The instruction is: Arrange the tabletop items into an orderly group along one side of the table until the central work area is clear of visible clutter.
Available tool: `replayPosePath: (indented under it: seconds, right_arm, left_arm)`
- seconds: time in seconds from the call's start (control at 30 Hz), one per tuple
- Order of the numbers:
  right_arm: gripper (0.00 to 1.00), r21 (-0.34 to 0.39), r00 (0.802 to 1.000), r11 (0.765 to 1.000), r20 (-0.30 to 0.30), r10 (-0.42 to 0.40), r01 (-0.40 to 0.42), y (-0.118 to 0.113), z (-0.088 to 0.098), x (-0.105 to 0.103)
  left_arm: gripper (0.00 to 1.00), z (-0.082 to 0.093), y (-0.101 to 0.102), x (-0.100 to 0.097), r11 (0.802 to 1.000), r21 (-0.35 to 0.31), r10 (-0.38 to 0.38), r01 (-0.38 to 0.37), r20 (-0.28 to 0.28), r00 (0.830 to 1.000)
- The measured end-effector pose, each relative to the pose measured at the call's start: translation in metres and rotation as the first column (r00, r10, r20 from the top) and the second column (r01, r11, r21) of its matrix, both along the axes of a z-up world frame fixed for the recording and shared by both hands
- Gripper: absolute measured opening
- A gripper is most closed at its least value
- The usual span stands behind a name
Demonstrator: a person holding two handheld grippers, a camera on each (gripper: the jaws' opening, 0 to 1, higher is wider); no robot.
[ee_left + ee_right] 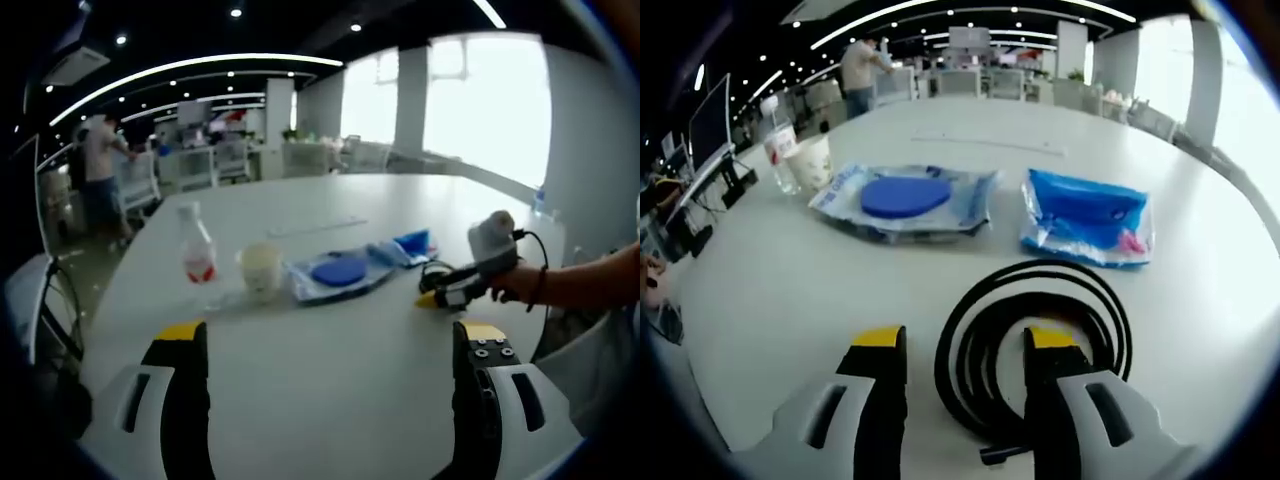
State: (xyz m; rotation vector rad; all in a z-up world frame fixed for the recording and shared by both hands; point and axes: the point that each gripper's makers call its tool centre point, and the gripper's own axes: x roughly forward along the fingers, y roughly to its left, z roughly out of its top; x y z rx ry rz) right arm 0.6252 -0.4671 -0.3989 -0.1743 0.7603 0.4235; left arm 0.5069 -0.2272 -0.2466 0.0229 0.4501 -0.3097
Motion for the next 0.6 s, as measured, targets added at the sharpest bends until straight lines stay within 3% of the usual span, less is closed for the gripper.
replayPosePath:
  seconds: [0.13, 0.23, 0.6]
  right_arm:
    - [0.38, -0.014, 1.0, 1.0, 0.004, -0.001, 0.002, -0.0023, -0.0005, -0.0002]
    - [0.24, -0.028, 1.0, 1.0, 0.005, -0.009, 0.009, -0.0057, -0.0007, -0.0008]
    - [0.09, -0.095, 1.0, 0.995, 0.019, -0.013, 0.015, -0.0065, -0.0009, -0.0021]
  left_arm:
    - [0.99, -0.0009, 0.0018, -0.0009, 1.0, 0.01, 0.001, -0.001, -0.003, 1.0]
    - [0.98, -0.0038, 0.0024, -0.0024, 1.0, 0.017, 0.003, -0.003, -0.02, 1.0]
    - [0.96, -0.0062, 0.0015, -0.0023, 1.0, 0.028, -0.002, 0.003, -0.026, 1.0]
